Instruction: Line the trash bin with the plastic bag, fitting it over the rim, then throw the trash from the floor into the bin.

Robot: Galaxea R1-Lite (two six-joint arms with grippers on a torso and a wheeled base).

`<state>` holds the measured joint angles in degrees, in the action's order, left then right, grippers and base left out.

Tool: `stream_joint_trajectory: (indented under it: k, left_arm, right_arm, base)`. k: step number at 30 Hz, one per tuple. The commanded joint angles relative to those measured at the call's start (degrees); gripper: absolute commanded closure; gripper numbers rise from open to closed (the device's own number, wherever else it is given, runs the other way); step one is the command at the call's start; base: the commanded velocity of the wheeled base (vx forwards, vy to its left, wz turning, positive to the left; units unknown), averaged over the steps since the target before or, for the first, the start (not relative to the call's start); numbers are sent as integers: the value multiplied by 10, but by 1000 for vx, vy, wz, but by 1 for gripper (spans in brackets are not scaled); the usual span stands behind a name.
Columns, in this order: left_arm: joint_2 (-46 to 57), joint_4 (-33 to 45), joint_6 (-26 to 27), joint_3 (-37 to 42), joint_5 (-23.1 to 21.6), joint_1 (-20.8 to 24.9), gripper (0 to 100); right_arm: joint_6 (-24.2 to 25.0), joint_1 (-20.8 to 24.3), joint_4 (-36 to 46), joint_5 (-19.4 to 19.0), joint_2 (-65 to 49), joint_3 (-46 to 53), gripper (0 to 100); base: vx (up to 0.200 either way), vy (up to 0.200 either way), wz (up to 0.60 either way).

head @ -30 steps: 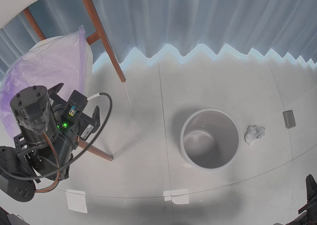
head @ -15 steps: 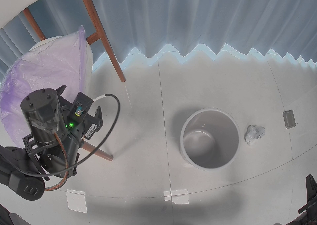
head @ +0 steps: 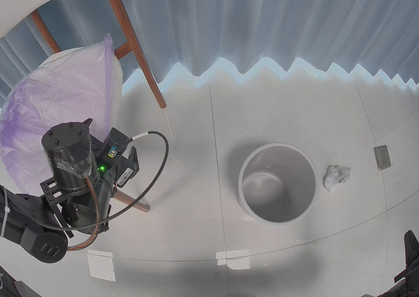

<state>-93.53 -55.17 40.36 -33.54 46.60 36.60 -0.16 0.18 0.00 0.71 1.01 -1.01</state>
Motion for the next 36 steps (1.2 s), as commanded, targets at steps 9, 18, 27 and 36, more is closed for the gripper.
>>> stream_joint_trajectory:
  k: [9,18,27,36]
  left_arm:
    - [3,0,0,8,2,-2,0]
    - [13,-30,0,19,-1,5,100]
    - [69,-44,-2,47,-5,30,100]
    - [130,-43,-26,33,-12,30,100]
  right_arm:
    - [0,0,0,0,-10,10,100]
    - [0,0,0,0,-10,10,100]
    - [0,0,0,0,-10,10,100]
    - [0,0,0,0,-10,10,100]
  base:
    - [0,0,0]
    - [0,0,0]
    - [0,0,0]
    - [0,0,0]
